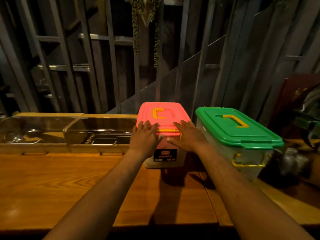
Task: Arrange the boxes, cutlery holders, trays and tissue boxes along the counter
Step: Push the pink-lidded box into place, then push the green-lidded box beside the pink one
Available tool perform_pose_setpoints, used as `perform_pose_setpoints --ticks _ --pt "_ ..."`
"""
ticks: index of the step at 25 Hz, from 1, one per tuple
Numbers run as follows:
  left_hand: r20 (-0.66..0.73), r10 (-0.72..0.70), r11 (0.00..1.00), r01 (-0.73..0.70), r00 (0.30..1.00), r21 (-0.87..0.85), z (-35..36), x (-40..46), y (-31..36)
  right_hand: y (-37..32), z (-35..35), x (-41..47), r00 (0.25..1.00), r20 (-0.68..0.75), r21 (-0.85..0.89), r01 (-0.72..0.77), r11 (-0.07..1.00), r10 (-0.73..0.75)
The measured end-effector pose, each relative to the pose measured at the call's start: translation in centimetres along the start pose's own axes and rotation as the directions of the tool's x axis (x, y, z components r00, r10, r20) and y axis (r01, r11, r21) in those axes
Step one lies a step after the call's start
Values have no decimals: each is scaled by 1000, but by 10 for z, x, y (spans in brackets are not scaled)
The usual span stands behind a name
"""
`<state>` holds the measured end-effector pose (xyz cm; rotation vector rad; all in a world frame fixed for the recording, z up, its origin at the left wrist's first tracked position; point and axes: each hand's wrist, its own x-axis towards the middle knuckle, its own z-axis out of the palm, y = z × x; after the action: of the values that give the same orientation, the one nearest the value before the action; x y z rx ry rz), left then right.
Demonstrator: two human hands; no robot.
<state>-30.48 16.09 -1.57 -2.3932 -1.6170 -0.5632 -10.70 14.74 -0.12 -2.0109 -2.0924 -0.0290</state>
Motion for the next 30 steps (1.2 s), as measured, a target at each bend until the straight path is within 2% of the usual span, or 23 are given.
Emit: perform_pose_setpoints --ticks 2,6,8,12,16,18,21,26,30 --pt "-9 9 1000 -9 1000 -11 -3 -9 13 5 -10 -18 1000 -27 -17 6 1000 -7" --pt "-127 103 991 -113 986 -71 -5 -17 61 49 -32 -57 951 -304 -38 51 998 -60" --pt "-138 155 977 -173 978 -125 -4 -18 99 83 -38 -74 938 -347 -35 2 999 -14" --pt "-152 256 951 -277 955 -138 2 -8 171 159 -43 -99 947 -304 -11 -108 994 100" --pt "-103 258 955 -269 961 -120 17 4 237 239 -51 -112 951 -281 11 -129 992 127" --pt "-102 240 962 -250 965 -107 28 8 257 269 -54 -113 967 -221 106 -107 989 128" --pt "-138 181 972 -198 974 -127 35 9 259 286 -54 -108 988 -143 271 -18 963 59" --pt "-102 188 977 -196 977 -82 32 11 250 284 -43 -97 973 -232 288 64 956 5" --pt "-199 208 977 -212 958 2 34 10 240 277 -38 -89 968 -250 307 89 948 -10"
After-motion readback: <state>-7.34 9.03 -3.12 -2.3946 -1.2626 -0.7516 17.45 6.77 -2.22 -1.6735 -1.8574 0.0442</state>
